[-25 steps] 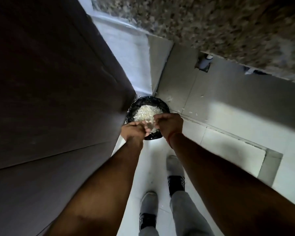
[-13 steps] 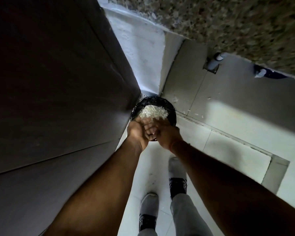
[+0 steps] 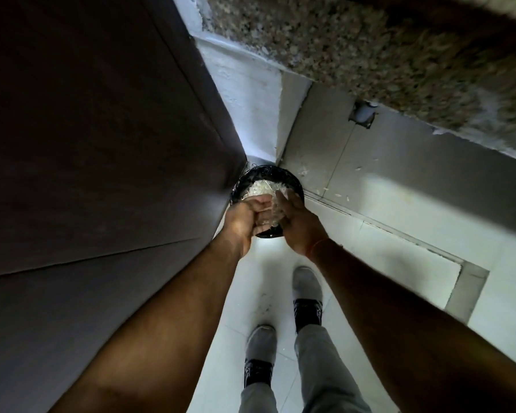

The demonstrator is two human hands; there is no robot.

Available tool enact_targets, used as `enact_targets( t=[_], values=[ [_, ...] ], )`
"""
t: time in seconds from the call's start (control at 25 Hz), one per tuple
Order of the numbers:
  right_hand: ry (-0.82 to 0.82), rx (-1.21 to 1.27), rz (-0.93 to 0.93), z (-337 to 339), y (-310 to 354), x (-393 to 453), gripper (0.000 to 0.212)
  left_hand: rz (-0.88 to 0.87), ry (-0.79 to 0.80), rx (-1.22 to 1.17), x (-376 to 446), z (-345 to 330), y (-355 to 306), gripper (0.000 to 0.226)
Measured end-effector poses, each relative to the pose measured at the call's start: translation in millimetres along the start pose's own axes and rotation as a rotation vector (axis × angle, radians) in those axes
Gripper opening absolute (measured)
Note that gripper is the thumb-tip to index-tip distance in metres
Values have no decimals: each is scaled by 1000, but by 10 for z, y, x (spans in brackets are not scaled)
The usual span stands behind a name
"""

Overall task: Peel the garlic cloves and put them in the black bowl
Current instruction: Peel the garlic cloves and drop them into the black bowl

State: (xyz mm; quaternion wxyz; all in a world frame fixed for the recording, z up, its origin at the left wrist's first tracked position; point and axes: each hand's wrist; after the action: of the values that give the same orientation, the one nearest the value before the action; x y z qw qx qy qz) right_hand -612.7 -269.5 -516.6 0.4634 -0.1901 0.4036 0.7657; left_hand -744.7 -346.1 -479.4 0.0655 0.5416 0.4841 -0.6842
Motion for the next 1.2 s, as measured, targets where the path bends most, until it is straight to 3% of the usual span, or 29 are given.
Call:
enact_targets(
  t=[0.2, 0.32, 0.48, 0.8, 1.0, 1.2],
  values=[
    [-161, 43, 33, 505, 108, -949, 58, -301, 94, 549, -861, -164, -173, 30],
    [-274, 32, 36, 999, 144, -1940, 56, -589, 237, 961, -1823, -322, -452, 42],
    [-428, 28, -34, 1545, 102, -3400, 53, -829, 396, 1259, -3064, -631, -715, 56],
    [-734, 153, -323, 1944, -822, -5964, 53, -1191, 868, 1472, -5210, -2072, -312, 54],
    [-862, 230, -565, 1903, -1739, -7141, 57, -1331, 1160, 1546, -6179, -3141, 424, 55],
    [-894, 306, -716, 1643, -2569, -8073, 59, -1386, 1329, 1688, -6738, -3937, 1335, 61]
  ],
)
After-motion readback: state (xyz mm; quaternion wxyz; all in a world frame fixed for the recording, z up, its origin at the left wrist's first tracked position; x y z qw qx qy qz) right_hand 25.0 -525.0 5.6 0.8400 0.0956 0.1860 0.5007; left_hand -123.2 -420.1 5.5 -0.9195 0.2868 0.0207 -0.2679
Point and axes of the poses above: each hand's wrist, its own x-axis towards the middle knuckle, its own z-axis out of the back of the hand, y = z × x, and after that the axes turned 8 degrees about -z, right-handed
